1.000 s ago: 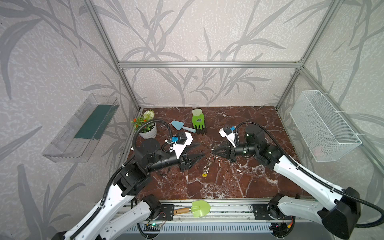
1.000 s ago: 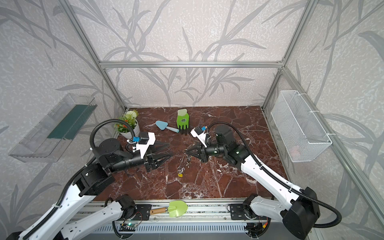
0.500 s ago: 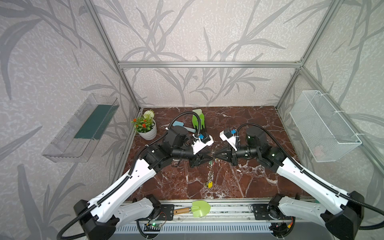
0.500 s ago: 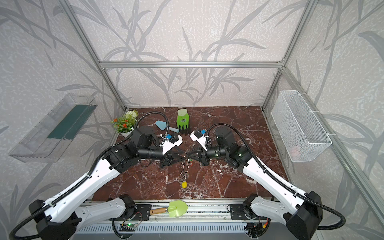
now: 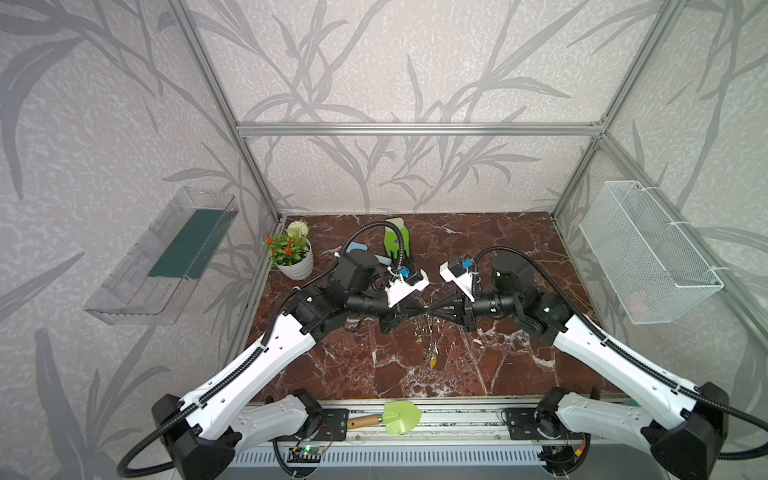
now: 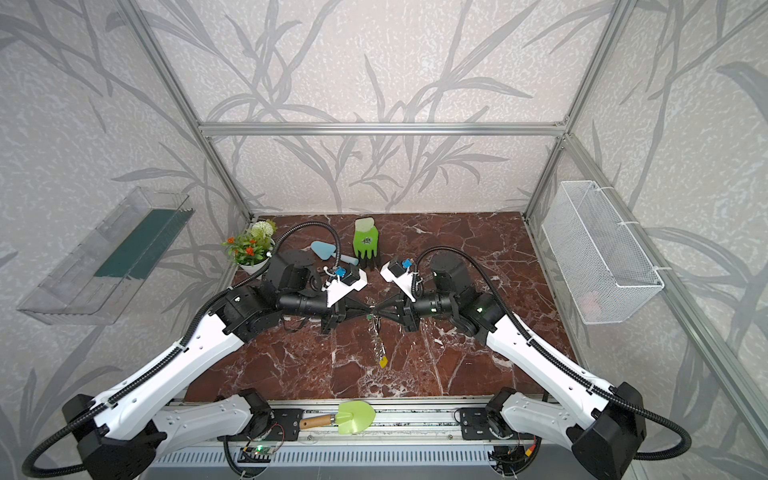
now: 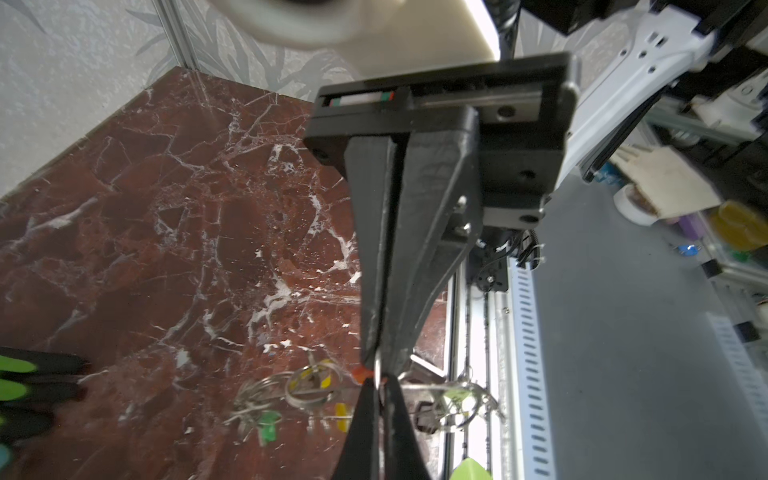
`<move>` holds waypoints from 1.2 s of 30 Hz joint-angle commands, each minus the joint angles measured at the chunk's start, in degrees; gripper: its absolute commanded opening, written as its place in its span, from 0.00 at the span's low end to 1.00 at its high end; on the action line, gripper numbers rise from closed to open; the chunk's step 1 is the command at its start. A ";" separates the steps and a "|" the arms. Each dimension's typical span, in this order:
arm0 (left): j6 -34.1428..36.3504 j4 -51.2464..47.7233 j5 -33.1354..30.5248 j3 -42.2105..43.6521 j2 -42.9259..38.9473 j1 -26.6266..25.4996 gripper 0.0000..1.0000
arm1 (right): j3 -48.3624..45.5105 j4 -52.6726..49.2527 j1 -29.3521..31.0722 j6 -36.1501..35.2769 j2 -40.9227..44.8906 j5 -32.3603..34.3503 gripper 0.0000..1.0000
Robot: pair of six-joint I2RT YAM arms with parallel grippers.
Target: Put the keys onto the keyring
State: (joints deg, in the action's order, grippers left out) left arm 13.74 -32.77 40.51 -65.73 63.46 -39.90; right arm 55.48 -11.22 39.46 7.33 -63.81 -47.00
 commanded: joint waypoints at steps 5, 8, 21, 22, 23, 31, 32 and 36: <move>-1.33 1.47 0.85 -1.58 -0.86 -0.19 0.00 | 1.12 2.84 0.43 1.00 2.08 0.56 0.03; -6.46 9.19 -0.65 3.24 -5.02 -0.02 0.00 | 0.71 1.83 0.14 2.25 2.99 3.89 0.26; -22.01 34.22 -3.43 21.25 -20.56 -0.01 0.00 | -1.70 9.26 -2.20 8.41 2.49 -0.72 0.40; -22.40 35.12 -3.43 21.71 -20.73 -0.05 0.00 | -1.53 10.11 -2.17 8.87 1.97 -1.41 0.40; -23.09 36.39 -3.27 22.32 -20.88 -0.01 0.00 | -1.37 10.93 -2.07 9.35 1.27 -2.05 0.40; -27.44 47.01 -6.19 27.08 -21.04 -0.09 0.00 | -1.04 13.51 -1.92 10.68 -0.04 -4.76 0.28; -27.66 47.85 -6.78 27.57 -21.09 -0.12 0.00 | -1.08 13.37 -1.83 10.60 0.01 -4.92 0.26; -28.25 49.65 -7.56 28.40 -21.01 -0.10 0.00 | -1.83 13.49 -1.67 10.35 0.58 -4.96 0.23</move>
State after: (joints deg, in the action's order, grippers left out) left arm -12.91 9.50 34.22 -37.12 43.24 -39.92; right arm 54.22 0.19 37.50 17.47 -64.05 -50.37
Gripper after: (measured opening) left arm 0.048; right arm 0.238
